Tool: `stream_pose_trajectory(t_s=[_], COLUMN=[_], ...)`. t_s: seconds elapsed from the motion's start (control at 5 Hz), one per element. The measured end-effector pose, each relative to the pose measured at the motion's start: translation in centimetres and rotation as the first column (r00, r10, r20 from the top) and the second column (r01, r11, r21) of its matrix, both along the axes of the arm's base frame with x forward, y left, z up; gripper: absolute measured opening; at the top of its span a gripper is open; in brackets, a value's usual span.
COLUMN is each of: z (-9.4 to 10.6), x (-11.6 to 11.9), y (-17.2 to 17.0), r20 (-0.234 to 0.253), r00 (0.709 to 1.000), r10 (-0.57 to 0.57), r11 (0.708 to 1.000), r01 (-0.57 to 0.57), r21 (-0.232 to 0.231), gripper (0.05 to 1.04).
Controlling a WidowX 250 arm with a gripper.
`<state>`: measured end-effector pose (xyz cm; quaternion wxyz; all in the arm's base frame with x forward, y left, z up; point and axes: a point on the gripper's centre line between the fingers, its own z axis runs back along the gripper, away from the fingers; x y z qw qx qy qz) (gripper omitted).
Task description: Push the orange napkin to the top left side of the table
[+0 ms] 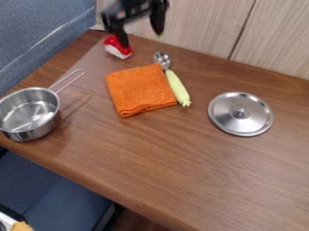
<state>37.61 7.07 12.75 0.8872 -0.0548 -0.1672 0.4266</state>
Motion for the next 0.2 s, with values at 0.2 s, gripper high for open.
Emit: stream_pose_trajectory(t_s=[0.2], z=[0.55], x=[-1.46], y=[0.84], r20=[0.021], r00=[1.0], r10=[-0.003], r11=[1.0], r01=[0.003], r21=[-0.001], gripper=[0.999])
